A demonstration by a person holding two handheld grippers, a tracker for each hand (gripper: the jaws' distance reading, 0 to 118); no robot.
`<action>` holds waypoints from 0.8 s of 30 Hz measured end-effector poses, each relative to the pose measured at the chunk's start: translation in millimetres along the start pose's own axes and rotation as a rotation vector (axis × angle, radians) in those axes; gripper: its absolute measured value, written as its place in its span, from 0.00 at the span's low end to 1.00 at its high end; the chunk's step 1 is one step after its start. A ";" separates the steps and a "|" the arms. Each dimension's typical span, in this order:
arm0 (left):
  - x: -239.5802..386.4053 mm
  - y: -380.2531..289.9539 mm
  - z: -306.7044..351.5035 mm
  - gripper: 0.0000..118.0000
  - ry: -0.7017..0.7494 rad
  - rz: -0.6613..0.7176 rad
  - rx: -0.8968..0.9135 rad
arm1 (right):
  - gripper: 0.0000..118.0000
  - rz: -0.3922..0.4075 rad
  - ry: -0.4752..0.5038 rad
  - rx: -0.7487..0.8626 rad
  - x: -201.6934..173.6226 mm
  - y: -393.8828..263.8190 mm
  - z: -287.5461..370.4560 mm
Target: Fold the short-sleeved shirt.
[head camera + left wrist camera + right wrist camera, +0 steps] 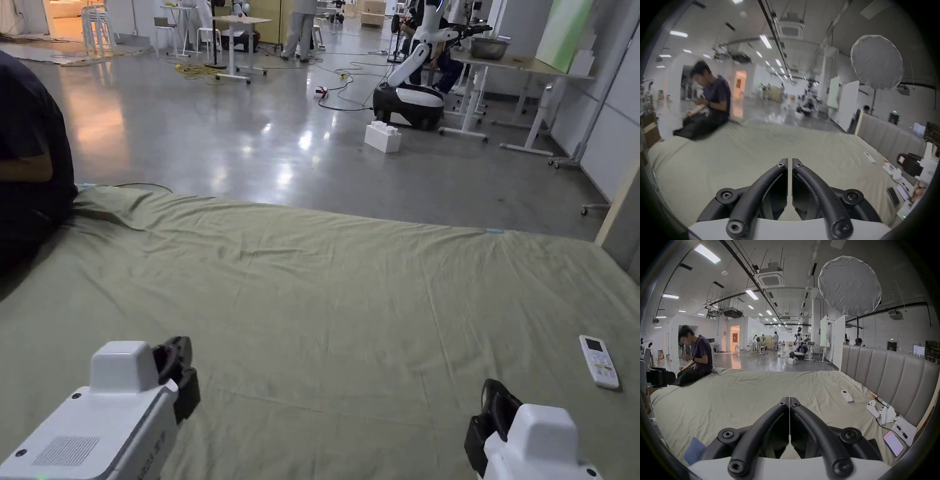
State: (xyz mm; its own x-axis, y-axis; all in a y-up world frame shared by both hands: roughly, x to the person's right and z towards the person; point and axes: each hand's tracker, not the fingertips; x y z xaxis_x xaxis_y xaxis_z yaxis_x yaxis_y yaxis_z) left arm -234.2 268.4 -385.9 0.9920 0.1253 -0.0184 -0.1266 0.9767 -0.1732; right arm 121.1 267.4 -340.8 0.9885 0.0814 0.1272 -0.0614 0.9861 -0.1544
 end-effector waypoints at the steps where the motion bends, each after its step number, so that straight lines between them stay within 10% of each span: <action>1: -0.2 0.9 3.1 0.04 0.027 -0.007 0.042 | 0.01 0.009 -0.014 0.025 -1.2 4.0 -0.8; 16: -25.4 -6.5 15.2 0.04 0.079 -0.149 0.079 | 0.01 0.044 -0.093 0.117 -0.2 24.8 2.8; 24: -46.6 -28.0 23.4 0.04 0.077 -0.199 0.010 | 0.01 0.027 0.093 -0.111 -62.4 -35.2 36.8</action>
State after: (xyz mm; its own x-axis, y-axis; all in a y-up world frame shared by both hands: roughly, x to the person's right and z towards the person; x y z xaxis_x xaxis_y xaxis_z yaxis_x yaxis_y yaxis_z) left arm -276.9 239.3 -357.1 0.9947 -0.0834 -0.0600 0.0721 0.9826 -0.1711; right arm 56.5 233.0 -307.3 0.9956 0.0884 0.0308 -0.0771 0.9612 -0.2647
